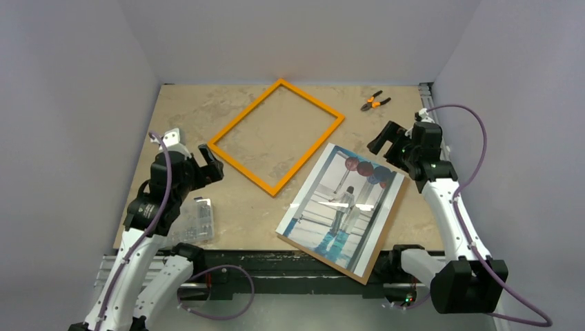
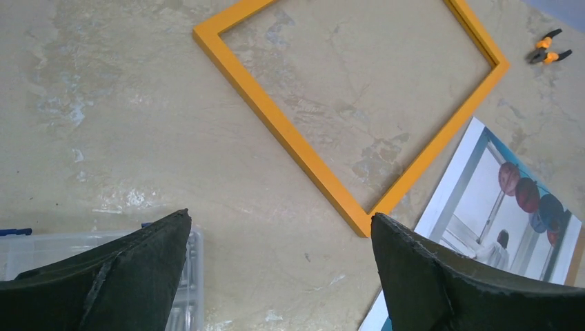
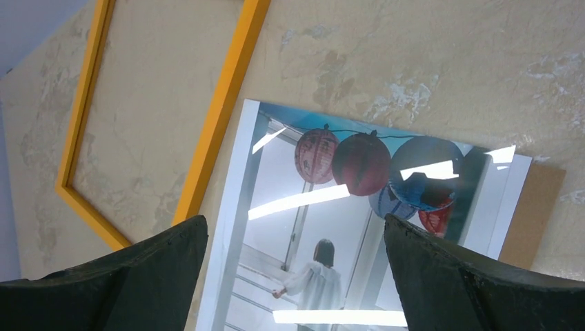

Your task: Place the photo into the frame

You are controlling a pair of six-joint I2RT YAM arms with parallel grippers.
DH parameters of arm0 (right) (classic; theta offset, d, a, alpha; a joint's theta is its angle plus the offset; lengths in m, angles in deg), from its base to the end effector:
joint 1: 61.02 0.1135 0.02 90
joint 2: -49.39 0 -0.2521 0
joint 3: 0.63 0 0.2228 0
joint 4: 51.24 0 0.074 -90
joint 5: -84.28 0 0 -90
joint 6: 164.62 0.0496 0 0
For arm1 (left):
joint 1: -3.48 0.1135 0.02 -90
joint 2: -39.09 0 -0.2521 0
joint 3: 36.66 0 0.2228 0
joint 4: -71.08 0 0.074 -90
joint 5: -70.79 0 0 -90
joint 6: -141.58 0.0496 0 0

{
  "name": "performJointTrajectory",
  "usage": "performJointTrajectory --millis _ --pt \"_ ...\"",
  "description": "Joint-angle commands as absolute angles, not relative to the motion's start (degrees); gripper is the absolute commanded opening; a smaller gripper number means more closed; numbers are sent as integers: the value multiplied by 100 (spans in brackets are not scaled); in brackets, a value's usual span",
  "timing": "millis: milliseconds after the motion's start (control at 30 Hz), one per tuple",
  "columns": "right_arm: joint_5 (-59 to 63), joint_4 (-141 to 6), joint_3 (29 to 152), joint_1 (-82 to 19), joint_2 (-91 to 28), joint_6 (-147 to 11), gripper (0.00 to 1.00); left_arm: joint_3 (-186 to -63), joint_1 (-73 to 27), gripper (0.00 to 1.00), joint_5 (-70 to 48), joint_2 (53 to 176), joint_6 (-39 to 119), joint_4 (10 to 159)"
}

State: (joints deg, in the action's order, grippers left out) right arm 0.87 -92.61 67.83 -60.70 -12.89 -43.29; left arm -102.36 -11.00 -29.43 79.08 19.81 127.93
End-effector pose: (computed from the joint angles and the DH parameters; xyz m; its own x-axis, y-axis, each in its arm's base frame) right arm 0.2249 0.0069 0.2896 -0.5439 0.5135 -0.6637 0.2148 0.8498 0.4814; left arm 0.1307 -0.0247 0.3087 -0.4778 -0.4118 -0.7760 -0.1794 0.9105 -0.3726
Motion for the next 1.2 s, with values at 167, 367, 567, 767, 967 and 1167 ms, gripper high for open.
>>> performJointTrajectory --millis 167,367,567,767,967,1167 --pt "429 -9662 6607 -6076 -1074 -4394 99 -10169 -1076 100 -2052 7855 2665 12507" --pt "561 -9821 6766 -6077 -1305 -4559 99 -10264 -1080 100 -1405 8351 2893 12376" --pt "436 -9933 6671 -6076 -1300 -4678 99 -10270 -1159 100 -508 9126 2892 12278" --pt "664 -9868 6202 -6076 -1310 -4609 99 -10268 -1487 100 -252 9814 2899 12334" --pt "345 -10188 6075 -6076 -1480 -4343 99 -10107 -1704 100 2 10160 2750 11942" --pt "129 -10588 5999 -6085 -1555 -4111 99 -9494 -2204 100 219 10449 2237 11248"
